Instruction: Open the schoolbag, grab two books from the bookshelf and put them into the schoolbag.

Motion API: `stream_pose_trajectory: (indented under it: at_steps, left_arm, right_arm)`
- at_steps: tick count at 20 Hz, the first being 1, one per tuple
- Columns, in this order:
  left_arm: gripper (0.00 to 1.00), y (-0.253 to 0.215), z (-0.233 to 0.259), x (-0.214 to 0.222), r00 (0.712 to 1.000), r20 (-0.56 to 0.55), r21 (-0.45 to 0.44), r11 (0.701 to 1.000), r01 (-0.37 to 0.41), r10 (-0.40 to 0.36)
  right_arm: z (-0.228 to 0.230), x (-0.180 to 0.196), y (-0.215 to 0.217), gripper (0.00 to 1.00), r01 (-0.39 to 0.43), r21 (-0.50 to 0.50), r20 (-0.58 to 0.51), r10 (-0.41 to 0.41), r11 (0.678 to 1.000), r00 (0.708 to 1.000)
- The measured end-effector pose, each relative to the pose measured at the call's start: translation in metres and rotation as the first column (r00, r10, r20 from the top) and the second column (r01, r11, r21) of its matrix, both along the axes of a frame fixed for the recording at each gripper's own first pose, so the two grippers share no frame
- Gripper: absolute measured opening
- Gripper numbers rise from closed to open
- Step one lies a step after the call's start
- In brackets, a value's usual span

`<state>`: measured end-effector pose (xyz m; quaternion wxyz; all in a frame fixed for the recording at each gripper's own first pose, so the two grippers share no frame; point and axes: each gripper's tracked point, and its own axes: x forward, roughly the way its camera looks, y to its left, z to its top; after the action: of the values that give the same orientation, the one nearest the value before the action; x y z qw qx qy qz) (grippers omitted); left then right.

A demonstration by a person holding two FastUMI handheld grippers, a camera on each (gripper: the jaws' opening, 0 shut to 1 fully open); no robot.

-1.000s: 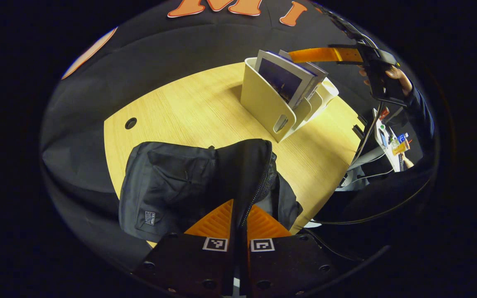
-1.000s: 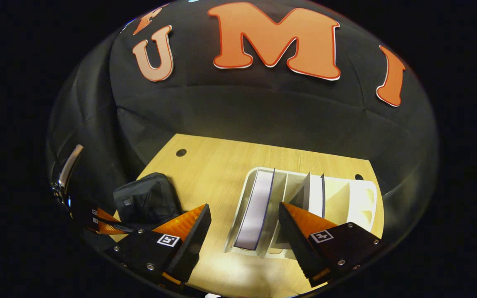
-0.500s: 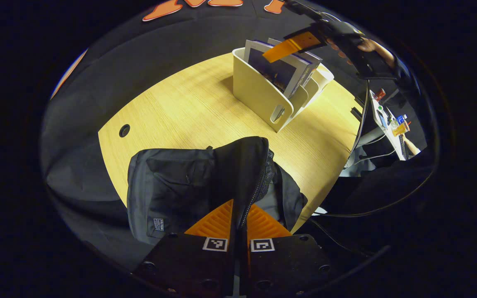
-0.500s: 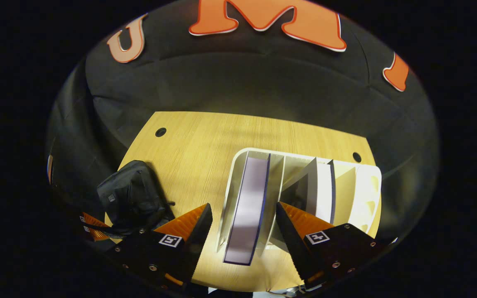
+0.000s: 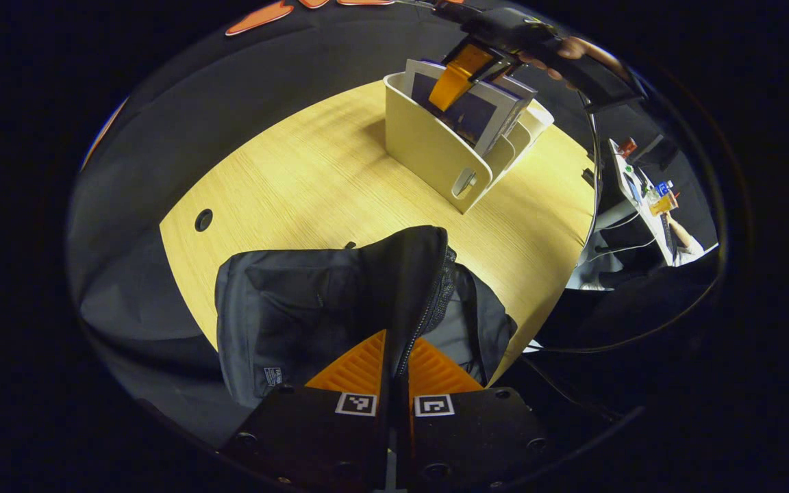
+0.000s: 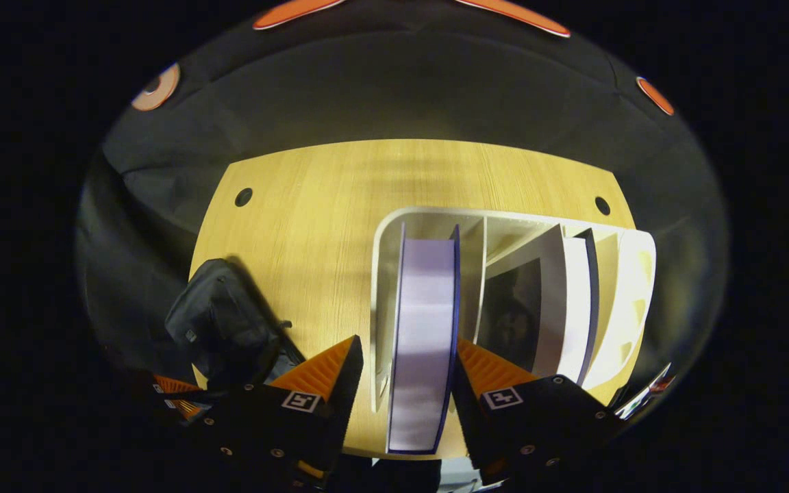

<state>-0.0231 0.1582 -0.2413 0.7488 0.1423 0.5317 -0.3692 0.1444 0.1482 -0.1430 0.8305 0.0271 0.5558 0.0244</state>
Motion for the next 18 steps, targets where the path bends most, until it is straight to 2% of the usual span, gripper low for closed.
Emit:
stream_pose_trajectory:
  at_steps: [2, 3, 5, 9, 18]
  left_arm:
    - [0.06, 0.0, 0.002, -0.003, 1.0, -0.003, 0.001, 1.0, 0.018, -0.018]
    - [0.06, 0.0, 0.002, -0.002, 1.0, 0.002, 0.003, 1.0, 0.031, -0.031]
    - [0.06, 0.001, 0.002, 0.004, 0.999, 0.009, 0.006, 0.999, 0.041, -0.041]
    - [0.06, 0.003, 0.002, 0.012, 0.998, 0.022, 0.001, 0.999, 0.051, -0.051]
    - [0.06, 0.002, 0.002, 0.009, 0.995, 0.046, 0.007, 0.996, 0.089, -0.089]
  right_arm:
    - [-0.003, 0.003, -0.007, 0.6, 0.031, -0.02, -0.011, -0.031, 0.999, 0.999]
    - [-0.006, 0.002, -0.01, 0.49, 0.039, -0.028, -0.023, -0.04, 0.999, 0.999]
    - [-0.006, 0.0, -0.011, 0.4, 0.064, -0.021, -0.029, -0.064, 0.998, 0.998]
    - [0.001, -0.014, -0.015, 0.38, 0.08, 0.002, -0.008, -0.08, 0.997, 0.997]
    - [0.021, -0.074, -0.039, 0.37, 0.113, 0.089, 0.031, -0.116, 0.99, 0.993]
